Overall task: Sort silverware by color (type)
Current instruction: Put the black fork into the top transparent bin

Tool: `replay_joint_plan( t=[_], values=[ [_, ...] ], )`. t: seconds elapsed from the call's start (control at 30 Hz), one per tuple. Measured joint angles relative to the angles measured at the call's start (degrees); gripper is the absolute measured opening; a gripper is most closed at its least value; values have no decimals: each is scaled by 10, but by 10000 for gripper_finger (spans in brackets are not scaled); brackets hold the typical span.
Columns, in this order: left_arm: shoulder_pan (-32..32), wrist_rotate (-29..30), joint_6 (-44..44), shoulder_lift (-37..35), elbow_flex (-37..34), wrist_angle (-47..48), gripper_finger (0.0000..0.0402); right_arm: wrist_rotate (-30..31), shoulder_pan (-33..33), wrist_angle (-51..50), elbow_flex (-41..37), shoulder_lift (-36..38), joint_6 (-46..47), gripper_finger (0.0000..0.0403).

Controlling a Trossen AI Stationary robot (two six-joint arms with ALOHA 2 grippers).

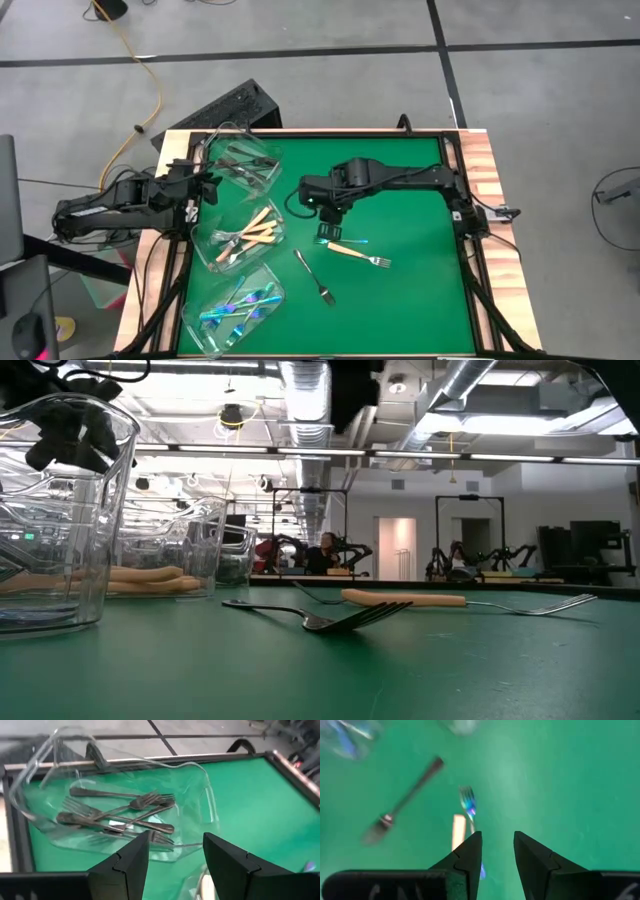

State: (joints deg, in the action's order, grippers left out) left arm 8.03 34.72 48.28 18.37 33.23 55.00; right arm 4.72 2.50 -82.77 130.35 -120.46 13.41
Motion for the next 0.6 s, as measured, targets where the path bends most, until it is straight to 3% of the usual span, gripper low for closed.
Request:
replay_joint_plan(
  t=[0.2,0.37,0.6],
  values=[
    [0,35,76,0,0,-18,172,8,16,-37,-16,-1,24,132],
    [0,35,86,0,0,-26,172,60,37,-38,-16,0,65,132],
    [0,36,75,0,0,-26,172,89,52,47,-16,0,61,132]
  ],
)
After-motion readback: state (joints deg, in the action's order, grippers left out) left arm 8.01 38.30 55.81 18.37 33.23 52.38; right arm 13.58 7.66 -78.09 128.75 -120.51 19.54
